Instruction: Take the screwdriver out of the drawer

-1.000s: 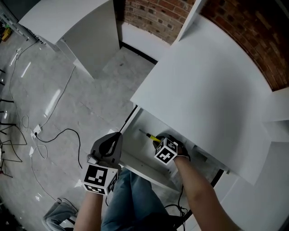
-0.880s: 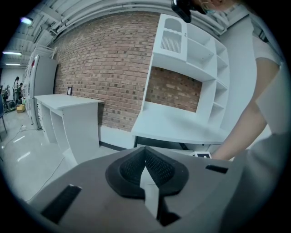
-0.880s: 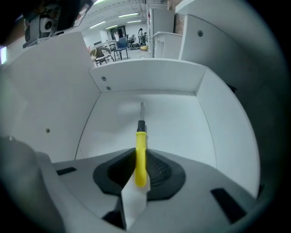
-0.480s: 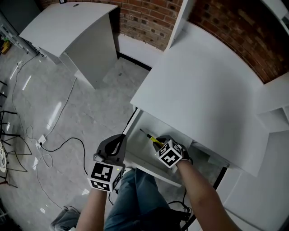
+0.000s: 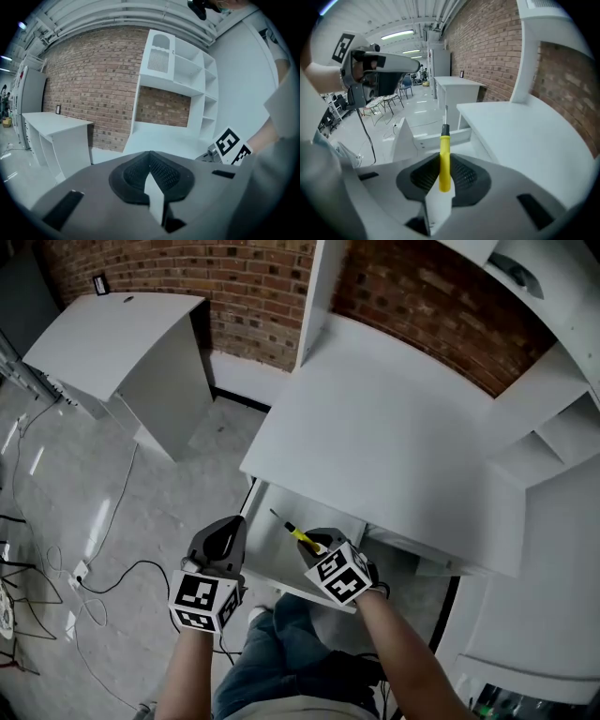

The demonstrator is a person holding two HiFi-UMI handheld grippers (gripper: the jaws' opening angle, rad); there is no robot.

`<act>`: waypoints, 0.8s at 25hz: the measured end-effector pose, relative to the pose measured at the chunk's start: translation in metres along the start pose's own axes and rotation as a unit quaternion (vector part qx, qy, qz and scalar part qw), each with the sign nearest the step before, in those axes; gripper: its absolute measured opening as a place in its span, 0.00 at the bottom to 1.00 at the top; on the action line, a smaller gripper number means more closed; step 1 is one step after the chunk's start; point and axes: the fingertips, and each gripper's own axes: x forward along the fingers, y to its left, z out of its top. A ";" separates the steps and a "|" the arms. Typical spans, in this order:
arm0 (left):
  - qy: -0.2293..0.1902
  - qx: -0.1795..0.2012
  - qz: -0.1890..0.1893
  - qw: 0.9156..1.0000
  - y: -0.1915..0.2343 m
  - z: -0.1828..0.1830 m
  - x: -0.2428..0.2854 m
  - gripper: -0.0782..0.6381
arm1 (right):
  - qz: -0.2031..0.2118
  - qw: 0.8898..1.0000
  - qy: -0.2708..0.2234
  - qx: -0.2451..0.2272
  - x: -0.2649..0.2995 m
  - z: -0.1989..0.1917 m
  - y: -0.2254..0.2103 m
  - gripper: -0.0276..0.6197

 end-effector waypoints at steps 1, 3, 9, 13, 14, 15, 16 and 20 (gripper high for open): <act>-0.007 0.003 -0.005 1.000 -0.005 0.007 -0.001 0.13 | -0.010 1.000 -0.009 0.005 -0.012 0.006 -0.001 0.16; -0.024 0.013 -0.014 1.000 -0.015 0.022 -0.005 0.13 | -0.033 0.999 -0.029 0.015 -0.036 0.017 -0.002 0.16; -0.071 0.052 -0.028 0.996 -0.034 0.068 -0.026 0.13 | -0.089 0.987 -0.116 0.068 -0.111 0.053 -0.007 0.16; -0.108 0.064 -0.032 0.992 -0.045 0.096 -0.037 0.13 | -0.126 0.977 -0.160 0.071 -0.157 0.072 -0.008 0.16; -0.118 0.067 -0.033 0.990 -0.046 0.103 -0.040 0.13 | -0.136 0.972 -0.174 0.076 -0.167 0.078 -0.009 0.16; -0.127 0.070 -0.033 0.989 -0.048 0.110 -0.043 0.13 | -0.145 0.967 -0.189 0.086 -0.177 0.083 -0.010 0.16; -0.136 0.073 -0.033 0.987 -0.050 0.116 -0.045 0.13 | -0.153 0.962 -0.205 0.098 -0.188 0.089 -0.011 0.16; -0.179 0.087 -0.031 0.980 -0.057 0.146 -0.058 0.13 | -0.183 0.938 -0.268 0.124 -0.227 0.108 -0.015 0.16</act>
